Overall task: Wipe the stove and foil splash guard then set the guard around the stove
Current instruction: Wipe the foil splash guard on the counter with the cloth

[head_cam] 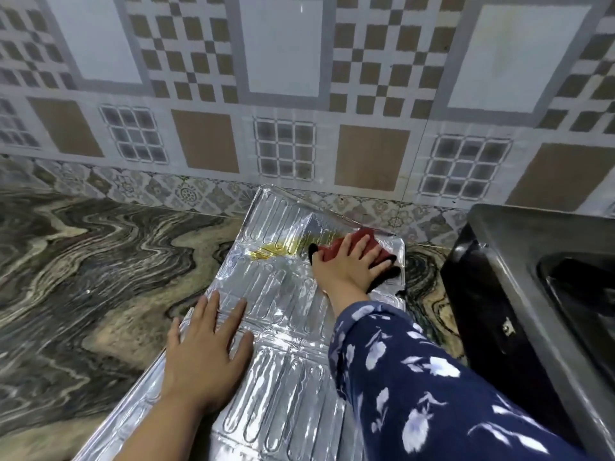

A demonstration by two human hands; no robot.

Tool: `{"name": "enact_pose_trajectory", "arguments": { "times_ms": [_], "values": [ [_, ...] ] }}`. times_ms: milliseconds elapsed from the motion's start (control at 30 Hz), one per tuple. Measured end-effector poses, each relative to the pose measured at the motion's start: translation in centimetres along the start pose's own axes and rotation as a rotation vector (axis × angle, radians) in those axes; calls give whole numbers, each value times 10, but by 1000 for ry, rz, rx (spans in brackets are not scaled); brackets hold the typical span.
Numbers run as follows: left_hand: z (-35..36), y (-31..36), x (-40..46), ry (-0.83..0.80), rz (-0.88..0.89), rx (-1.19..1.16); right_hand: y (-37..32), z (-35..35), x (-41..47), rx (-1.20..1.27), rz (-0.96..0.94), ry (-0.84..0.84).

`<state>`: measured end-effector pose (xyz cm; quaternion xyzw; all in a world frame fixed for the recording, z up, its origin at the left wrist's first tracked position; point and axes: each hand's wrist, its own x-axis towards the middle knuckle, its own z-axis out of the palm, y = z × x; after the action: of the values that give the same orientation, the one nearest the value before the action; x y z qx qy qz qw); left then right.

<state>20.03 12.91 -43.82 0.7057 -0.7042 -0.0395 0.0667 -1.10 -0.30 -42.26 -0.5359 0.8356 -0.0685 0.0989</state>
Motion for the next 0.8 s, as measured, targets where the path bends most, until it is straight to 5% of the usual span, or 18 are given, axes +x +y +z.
{"name": "enact_pose_trajectory", "arguments": {
  "times_ms": [400, 500, 667, 800],
  "values": [
    [-3, -4, -31, -1, -11, -42, -27, 17, -55, -61, -634, -91],
    [-1, -4, -37, 6, 6, -48, -5, 14, -54, -53, -634, -61],
    [1, -6, -44, 13, 2, -36, -21, 10, -38, -86, -348, -84],
    [2, -5, -44, 38, 2, -64, -62, 15, -19, -19, -398, -141]
  ]
}}
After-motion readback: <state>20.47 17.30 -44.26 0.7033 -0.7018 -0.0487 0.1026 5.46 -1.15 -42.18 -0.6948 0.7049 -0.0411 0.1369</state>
